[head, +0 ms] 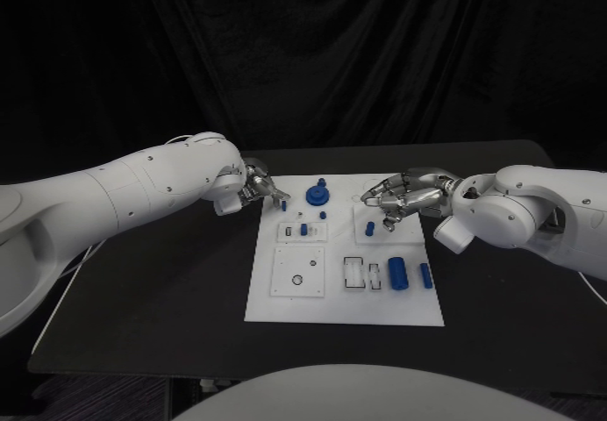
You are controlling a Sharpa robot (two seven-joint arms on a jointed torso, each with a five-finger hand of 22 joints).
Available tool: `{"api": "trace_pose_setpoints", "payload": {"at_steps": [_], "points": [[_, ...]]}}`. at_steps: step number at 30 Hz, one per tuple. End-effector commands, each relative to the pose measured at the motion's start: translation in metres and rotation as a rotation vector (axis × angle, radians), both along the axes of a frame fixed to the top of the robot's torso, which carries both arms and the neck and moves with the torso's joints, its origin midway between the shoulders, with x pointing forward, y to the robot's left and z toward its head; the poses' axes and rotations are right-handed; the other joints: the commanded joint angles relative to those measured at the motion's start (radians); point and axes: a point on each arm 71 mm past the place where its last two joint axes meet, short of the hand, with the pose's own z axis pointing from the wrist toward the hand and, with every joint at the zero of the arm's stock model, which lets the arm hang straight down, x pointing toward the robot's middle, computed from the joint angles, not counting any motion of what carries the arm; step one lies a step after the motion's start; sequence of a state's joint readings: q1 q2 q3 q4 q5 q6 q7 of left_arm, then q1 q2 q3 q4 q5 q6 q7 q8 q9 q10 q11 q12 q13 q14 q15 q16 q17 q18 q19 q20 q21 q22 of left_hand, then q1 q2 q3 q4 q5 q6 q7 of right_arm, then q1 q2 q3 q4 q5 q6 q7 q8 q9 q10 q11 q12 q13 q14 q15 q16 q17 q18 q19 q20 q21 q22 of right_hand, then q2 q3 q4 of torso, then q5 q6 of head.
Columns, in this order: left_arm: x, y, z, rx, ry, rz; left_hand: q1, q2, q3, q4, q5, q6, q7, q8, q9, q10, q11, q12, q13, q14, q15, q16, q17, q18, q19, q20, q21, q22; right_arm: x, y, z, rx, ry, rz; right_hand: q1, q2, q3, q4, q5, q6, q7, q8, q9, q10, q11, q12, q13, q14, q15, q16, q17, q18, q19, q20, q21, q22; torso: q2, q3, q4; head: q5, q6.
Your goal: Assemble the parts on the task board
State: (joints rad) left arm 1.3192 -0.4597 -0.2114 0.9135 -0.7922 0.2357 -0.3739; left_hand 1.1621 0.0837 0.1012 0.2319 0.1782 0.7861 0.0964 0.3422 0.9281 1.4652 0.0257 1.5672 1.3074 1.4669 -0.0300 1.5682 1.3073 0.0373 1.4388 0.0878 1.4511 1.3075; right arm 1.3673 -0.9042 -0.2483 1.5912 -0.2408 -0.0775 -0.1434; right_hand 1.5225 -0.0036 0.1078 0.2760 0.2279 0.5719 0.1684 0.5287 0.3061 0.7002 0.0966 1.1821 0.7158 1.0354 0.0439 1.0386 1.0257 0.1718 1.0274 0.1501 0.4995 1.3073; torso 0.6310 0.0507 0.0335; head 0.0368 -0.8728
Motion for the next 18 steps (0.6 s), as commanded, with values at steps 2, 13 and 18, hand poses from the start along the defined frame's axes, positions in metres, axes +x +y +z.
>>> {"api": "trace_pose_setpoints", "payload": {"at_steps": [2,13,18], "points": [[-0.0007,-0.0040,-0.0020,-0.024,-0.006,-0.016,0.008,0.007,-0.007,-0.004,-0.003,-0.004,0.008,-0.016,-0.004,0.106,0.008,0.004,0.263,0.104,0.010,0.003,0.263,0.011,-0.012,0.002,-0.010,0.136,-0.0017,0.0013,-0.0020,-0.006,0.019,0.018,0.002,0.012,0.002,0.004,0.007,0.005,0.009,0.006,-0.003,-0.001,0.002,0.006,-0.002,0.009,-0.001,0.005,-0.002,0.010,0.003,0.001,-0.001,0.015,0.000,-0.0002,0.0002,0.001,0.000],[-0.0002,-0.0029,-0.0054,-0.031,-0.012,-0.010,0.015,0.009,-0.006,-0.009,0.002,-0.004,0.013,-0.040,-0.012,0.106,0.013,0.004,0.263,0.104,0.016,0.003,0.263,0.015,-0.028,0.008,-0.025,0.125,-0.0023,0.0015,-0.0026,-0.008,0.027,0.025,0.003,0.012,0.002,0.003,0.007,0.005,0.009,0.007,-0.004,-0.001,0.002,0.006,-0.002,0.008,-0.001,0.005,-0.003,0.010,0.003,0.001,-0.001,0.015,0.000,-0.0004,0.0000,0.001,0.000],[-0.0004,-0.0025,-0.0064,-0.028,-0.009,-0.008,0.017,0.011,-0.005,-0.010,0.008,-0.001,0.013,-0.046,-0.014,0.106,0.014,0.004,0.263,0.104,0.017,0.003,0.263,0.016,-0.030,0.009,-0.027,0.124,-0.0026,0.0016,-0.0028,-0.009,0.030,0.027,0.004,0.012,0.003,0.003,0.008,0.004,0.009,0.007,-0.005,-0.001,0.002,0.006,-0.003,0.008,-0.001,0.006,-0.004,0.010,0.003,0.001,-0.001,0.015,0.000,-0.0006,0.0003,0.000,0.000]]}}
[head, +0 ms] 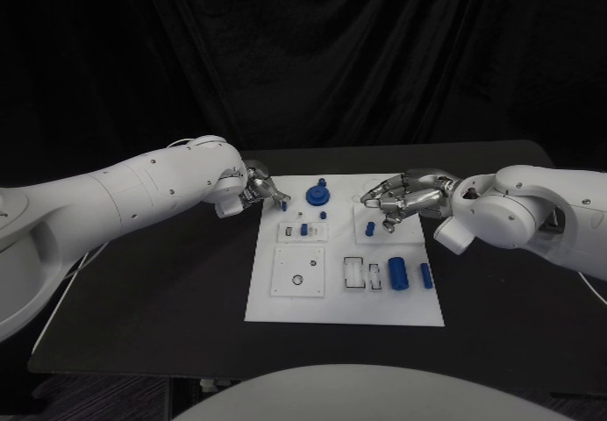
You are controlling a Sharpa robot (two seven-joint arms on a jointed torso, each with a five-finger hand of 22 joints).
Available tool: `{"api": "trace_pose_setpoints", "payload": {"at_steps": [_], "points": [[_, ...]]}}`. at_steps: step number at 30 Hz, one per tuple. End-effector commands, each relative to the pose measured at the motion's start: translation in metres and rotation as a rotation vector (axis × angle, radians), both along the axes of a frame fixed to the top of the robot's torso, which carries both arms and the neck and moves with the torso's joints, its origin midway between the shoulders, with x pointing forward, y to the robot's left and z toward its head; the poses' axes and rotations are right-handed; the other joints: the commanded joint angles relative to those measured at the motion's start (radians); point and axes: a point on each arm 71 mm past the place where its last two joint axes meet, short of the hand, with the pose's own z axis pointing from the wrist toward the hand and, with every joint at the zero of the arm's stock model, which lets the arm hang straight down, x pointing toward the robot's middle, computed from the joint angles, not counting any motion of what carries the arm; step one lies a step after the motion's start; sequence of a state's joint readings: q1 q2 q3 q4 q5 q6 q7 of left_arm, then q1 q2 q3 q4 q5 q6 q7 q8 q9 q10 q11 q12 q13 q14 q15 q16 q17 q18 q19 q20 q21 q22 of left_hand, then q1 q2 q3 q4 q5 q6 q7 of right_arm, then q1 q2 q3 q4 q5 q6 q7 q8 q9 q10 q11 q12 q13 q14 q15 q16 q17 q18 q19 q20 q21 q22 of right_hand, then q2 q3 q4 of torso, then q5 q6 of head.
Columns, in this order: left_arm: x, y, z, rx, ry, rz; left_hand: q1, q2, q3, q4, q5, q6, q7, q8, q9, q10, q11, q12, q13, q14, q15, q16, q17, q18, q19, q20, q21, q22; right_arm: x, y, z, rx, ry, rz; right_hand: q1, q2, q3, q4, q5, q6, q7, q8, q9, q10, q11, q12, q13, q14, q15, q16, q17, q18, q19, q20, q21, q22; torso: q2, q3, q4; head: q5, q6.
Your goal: Assemble the parts on the task board
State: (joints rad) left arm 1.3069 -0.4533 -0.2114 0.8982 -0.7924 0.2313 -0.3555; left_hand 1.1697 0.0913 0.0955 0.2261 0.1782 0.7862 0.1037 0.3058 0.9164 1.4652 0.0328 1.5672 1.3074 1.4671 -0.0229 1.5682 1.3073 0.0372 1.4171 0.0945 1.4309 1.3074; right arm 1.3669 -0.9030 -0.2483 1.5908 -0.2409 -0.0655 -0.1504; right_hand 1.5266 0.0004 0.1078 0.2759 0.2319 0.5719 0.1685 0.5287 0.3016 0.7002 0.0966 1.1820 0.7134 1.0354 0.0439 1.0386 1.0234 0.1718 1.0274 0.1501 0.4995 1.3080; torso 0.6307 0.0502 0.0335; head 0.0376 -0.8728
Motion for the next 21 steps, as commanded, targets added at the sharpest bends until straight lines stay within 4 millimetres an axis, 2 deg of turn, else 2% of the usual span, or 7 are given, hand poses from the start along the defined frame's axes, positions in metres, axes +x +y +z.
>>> {"api": "trace_pose_setpoints", "payload": {"at_steps": [1,21], "points": [[-0.0001,-0.0028,-0.0006,-0.017,-0.007,-0.008,0.011,0.004,0.001,-0.006,0.012,-0.001,0.006,-0.011,-0.002,0.106,0.007,0.004,0.263,0.104,0.010,0.003,0.263,0.016,-0.009,0.003,-0.007,0.125,-0.0019,0.0007,-0.0022,-0.008,0.021,0.017,0.002,0.009,0.004,0.002,0.005,0.004,0.009,0.007,-0.002,-0.002,0.002,0.007,-0.002,0.008,-0.001,0.006,-0.002,0.010,0.004,0.001,-0.001,0.015,0.000,-0.0002,0.0003,-0.001,0.000],[-0.0008,-0.0045,-0.0023,-0.020,0.001,-0.017,0.028,0.008,0.012,-0.023,0.045,0.011,0.005,-0.030,-0.005,0.105,0.007,0.003,0.263,0.104,0.011,0.003,0.263,0.017,-0.013,0.005,-0.013,0.123,-0.0025,0.0007,-0.0033,-0.013,0.035,0.028,0.004,0.010,0.005,0.001,0.006,0.004,0.009,0.008,-0.004,-0.002,0.002,0.007,-0.003,0.006,-0.001,0.006,-0.005,0.010,0.004,0.001,-0.001,0.015,0.000,-0.0002,-0.0001,0.000,0.000]]}}
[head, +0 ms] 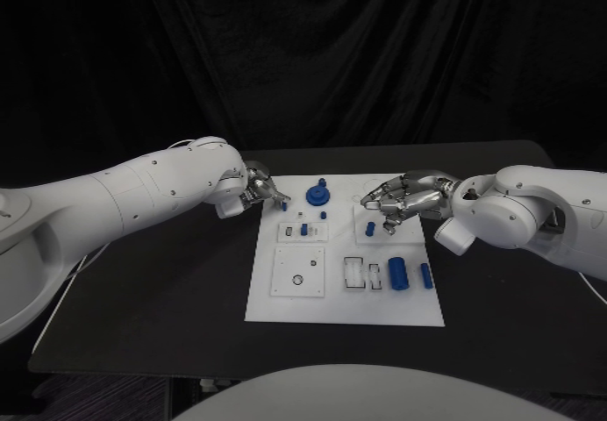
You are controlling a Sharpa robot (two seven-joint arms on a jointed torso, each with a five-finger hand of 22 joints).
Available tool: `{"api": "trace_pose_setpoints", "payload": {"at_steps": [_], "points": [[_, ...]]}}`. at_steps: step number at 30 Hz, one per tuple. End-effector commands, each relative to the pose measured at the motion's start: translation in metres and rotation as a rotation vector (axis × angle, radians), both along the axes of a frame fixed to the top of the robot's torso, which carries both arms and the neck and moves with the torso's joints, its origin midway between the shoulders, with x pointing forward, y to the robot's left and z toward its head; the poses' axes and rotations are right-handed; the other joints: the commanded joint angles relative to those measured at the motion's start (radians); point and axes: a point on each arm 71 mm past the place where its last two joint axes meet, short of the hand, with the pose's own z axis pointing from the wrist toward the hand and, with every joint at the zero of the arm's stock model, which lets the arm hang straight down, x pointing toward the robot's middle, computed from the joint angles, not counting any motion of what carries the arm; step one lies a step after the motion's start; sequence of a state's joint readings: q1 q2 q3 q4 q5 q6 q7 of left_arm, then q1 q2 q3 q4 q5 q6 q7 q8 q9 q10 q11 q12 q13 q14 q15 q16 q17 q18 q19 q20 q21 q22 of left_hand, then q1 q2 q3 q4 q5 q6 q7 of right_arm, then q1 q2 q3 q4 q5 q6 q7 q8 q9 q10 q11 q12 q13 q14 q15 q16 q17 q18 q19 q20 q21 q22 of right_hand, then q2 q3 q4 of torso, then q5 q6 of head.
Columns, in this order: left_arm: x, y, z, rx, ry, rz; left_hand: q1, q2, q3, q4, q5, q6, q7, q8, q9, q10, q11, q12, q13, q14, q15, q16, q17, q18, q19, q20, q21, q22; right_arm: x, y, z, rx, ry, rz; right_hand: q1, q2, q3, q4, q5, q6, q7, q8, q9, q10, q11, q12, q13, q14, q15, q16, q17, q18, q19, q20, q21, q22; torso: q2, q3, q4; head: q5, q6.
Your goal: Assemble the parts on the task board
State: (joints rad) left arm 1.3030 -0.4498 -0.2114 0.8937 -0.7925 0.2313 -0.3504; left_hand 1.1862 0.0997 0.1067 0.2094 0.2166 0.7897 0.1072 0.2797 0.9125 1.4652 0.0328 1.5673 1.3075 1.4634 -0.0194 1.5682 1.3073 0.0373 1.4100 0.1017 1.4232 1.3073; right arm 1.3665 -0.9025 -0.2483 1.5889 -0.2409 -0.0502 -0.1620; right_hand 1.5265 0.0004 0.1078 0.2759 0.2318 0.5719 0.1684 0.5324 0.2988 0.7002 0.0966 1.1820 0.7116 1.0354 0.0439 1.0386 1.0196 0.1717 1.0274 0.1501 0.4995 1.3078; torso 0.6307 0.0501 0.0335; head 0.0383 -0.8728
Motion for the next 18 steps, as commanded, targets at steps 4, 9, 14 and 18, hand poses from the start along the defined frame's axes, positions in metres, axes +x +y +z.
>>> {"api": "trace_pose_setpoints", "payload": {"at_steps": [4,9,14,18], "points": [[-0.0006,-0.0039,-0.0005,-0.016,0.002,-0.017,0.018,0.001,0.005,-0.013,0.016,0.010,0.001,-0.009,-0.002,0.103,0.006,0.001,0.262,0.107,0.007,0.003,0.263,0.017,-0.006,-0.002,-0.006,0.124,-0.0020,0.0005,-0.0023,-0.010,0.023,0.018,0.005,0.010,0.005,0.000,0.007,0.004,0.009,0.004,-0.002,-0.003,0.002,0.007,-0.002,0.006,-0.001,0.005,-0.002,0.010,0.004,0.001,-0.001,0.015,0.000,0.0001,0.0000,-0.002,0.000],[-0.0008,-0.0043,-0.0007,-0.015,0.007,-0.021,0.024,0.001,0.011,-0.021,0.034,0.012,0.002,-0.016,-0.002,0.102,0.006,0.000,0.261,0.107,0.007,0.003,0.263,0.018,-0.008,-0.002,-0.008,0.124,-0.0022,0.0007,-0.0025,-0.011,0.026,0.021,0.007,0.011,0.006,-0.001,0.008,0.004,0.009,0.005,-0.003,-0.004,0.002,0.007,-0.003,0.004,-0.001,0.005,-0.004,0.010,0.004,0.001,-0.001,0.015,0.000,0.0002,0.0001,-0.001,0.000],[-0.0011,-0.0046,-0.0011,-0.014,0.013,-0.026,0.031,0.002,0.019,-0.031,0.054,0.014,0.001,-0.024,-0.001,0.101,0.006,-0.001,0.261,0.107,0.007,0.003,0.263,0.018,-0.008,-0.002,-0.008,0.126,-0.0026,0.0011,-0.0026,-0.011,0.029,0.024,0.012,0.013,0.009,-0.003,0.010,0.004,0.009,0.007,-0.006,-0.006,0.002,0.007,-0.005,0.002,-0.001,0.005,-0.007,0.010,0.004,0.001,-0.001,0.015,0.000,0.0002,-0.0003,-0.002,0.000],[-0.0012,-0.0046,-0.0013,-0.013,0.016,-0.027,0.038,0.001,0.030,-0.042,0.082,0.018,0.001,-0.031,0.000,0.099,0.006,-0.003,0.260,0.107,0.007,0.003,0.263,0.018,-0.008,-0.002,-0.010,0.127,-0.0027,0.0010,-0.0027,-0.012,0.030,0.025,0.016,0.015,0.012,-0.005,0.017,0.004,0.009,0.009,-0.010,-0.008,0.002,0.007,-0.008,0.000,-0.001,0.006,-0.010,0.010,0.004,0.001,-0.001,0.015,0.000,0.0002,0.0002,-0.002,0.000]]}}
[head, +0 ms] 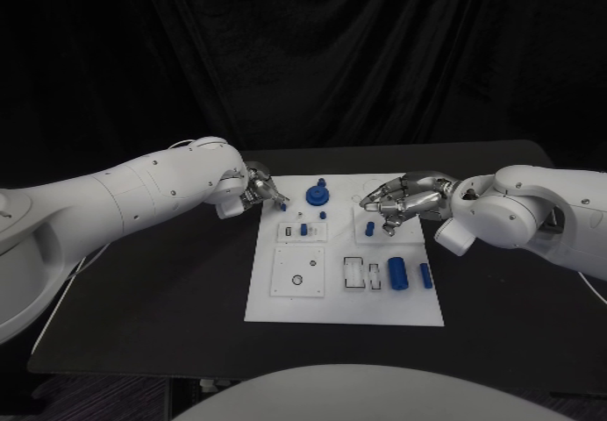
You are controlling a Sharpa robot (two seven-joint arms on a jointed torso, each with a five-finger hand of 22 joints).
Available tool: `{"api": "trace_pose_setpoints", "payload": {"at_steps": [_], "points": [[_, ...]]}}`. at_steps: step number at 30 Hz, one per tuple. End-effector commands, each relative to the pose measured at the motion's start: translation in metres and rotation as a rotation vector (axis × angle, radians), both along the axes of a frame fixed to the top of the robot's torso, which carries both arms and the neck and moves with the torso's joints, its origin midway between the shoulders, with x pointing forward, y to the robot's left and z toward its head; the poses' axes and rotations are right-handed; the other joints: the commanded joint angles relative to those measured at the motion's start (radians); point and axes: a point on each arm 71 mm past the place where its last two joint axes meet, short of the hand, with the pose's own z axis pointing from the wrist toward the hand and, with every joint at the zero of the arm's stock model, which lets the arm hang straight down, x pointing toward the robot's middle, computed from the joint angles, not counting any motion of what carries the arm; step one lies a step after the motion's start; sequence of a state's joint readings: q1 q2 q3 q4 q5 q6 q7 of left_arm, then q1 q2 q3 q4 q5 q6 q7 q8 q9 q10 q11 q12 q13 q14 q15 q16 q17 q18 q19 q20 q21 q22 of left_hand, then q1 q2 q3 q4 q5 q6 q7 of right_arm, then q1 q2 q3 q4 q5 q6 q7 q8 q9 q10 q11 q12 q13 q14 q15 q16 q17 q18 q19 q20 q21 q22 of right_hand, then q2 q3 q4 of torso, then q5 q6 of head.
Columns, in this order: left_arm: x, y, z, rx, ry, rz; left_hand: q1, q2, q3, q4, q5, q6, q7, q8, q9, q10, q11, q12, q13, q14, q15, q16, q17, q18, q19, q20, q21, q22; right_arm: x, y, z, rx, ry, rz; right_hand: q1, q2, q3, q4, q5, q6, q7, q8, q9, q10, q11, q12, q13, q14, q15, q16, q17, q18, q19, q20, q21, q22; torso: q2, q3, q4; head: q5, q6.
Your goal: Assemble the parts on the task board
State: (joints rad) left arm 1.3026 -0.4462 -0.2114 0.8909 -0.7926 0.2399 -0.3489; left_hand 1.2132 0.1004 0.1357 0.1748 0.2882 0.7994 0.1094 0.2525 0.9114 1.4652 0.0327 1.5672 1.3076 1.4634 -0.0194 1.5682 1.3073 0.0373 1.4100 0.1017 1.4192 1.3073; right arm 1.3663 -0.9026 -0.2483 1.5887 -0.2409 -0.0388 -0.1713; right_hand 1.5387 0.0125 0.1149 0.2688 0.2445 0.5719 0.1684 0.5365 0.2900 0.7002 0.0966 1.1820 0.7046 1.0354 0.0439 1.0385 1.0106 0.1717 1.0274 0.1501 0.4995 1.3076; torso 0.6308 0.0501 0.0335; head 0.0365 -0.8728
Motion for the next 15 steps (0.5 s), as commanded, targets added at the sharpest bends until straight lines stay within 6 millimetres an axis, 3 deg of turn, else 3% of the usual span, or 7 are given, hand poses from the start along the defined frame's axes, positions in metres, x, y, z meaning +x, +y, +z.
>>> {"api": "trace_pose_setpoints", "payload": {"at_steps": [1,15], "points": [[-0.0011,-0.0030,-0.0010,-0.013,0.011,-0.020,0.013,0.000,0.005,-0.012,0.019,0.010,-0.002,-0.006,0.002,0.099,0.005,-0.002,0.260,0.107,0.007,0.003,0.263,0.018,-0.008,-0.002,-0.006,0.128,-0.0020,0.0006,-0.0020,-0.008,0.020,0.016,0.006,0.003,0.006,0.002,0.008,0.004,0.009,0.005,-0.003,-0.008,0.002,0.007,-0.002,0.000,-0.001,0.007,-0.002,0.010,0.004,0.001,-0.001,0.015,0.000,0.0002,0.0001,0.000,0.000],[-0.0019,-0.0006,-0.0016,-0.009,0.018,-0.020,0.029,0.000,0.055,-0.049,0.053,0.031,-0.009,-0.010,0.016,0.106,0.000,0.004,0.263,0.107,0.003,0.003,0.263,0.016,-0.001,-0.006,-0.002,0.136,-0.0020,0.0003,-0.0024,-0.011,0.025,0.020,0.013,0.005,0.012,-0.001,0.027,0.004,0.009,0.010,-0.011,-0.011,0.002,0.008,-0.008,-0.003,-0.001,0.010,-0.009,0.010,0.003,0.000,-0.001,0.016,0.000,0.0004,0.0002,0.003,0.000]]}}
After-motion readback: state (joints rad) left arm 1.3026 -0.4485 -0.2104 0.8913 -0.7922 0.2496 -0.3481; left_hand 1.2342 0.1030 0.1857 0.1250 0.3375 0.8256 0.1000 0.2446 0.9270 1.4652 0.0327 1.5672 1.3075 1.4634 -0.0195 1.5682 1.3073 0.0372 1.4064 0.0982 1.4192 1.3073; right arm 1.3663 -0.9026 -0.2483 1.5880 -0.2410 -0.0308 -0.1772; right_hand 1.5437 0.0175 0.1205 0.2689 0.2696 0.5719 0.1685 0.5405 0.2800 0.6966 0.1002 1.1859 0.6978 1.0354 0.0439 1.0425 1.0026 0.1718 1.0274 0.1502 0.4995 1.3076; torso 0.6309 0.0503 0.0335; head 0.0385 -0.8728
